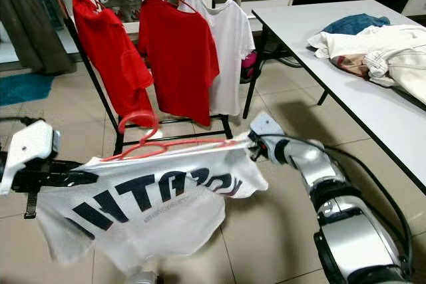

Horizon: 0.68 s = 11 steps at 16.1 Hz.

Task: Hang hanger

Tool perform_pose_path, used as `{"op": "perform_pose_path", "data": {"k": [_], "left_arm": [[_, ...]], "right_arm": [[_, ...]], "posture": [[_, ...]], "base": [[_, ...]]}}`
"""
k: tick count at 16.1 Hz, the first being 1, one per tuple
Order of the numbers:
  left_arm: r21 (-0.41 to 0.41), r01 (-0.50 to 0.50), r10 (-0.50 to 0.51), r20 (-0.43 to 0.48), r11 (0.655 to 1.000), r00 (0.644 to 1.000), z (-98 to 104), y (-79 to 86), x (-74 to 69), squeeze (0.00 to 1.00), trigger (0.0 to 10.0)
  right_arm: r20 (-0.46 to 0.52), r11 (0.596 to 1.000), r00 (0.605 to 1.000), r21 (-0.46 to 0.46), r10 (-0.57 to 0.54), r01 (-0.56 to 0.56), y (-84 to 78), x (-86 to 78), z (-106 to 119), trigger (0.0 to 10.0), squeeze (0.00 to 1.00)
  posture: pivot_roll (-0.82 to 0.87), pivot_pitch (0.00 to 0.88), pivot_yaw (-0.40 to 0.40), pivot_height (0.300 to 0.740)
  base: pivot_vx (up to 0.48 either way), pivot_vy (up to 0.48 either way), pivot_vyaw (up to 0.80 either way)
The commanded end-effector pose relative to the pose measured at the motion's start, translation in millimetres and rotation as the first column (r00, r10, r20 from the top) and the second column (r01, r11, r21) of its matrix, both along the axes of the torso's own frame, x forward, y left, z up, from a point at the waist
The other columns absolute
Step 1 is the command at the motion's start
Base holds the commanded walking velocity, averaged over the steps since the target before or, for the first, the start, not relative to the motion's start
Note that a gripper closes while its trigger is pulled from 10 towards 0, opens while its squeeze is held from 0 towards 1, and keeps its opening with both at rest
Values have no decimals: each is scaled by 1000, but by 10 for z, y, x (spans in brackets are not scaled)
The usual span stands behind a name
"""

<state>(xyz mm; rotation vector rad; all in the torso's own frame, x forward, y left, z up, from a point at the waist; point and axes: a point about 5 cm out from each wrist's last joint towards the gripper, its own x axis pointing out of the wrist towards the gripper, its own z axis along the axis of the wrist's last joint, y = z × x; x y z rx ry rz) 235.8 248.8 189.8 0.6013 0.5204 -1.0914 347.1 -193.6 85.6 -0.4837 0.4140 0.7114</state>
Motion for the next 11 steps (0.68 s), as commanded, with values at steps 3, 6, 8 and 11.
{"op": "perform_pose_path", "data": {"k": [3,6,8,11], "left_arm": [[132,-111,113,-9,985,994,-155,158,-10,0,0],[117,-100,100,4,988,995,-313,-1,45,0,0],[114,-118,113,41,986,993,-380,-86,164,0,0],[95,-146,137,90,985,986,-379,-165,315,0,0]], "right_arm": [[80,987,987,-67,-140,146,-429,62,220,0,0],[145,996,988,-52,-57,65,-184,133,306,0,0],[176,998,984,-54,36,-27,10,150,362,0,0],[146,979,970,-88,195,-183,235,90,344,0,0]], "posture": [[63,0,53,740],[62,0,48,740],[61,0,41,740],[58,0,34,740]], "base": [[0,0,0],[0,0,0],[0,0,0],[0,0,0]]}}
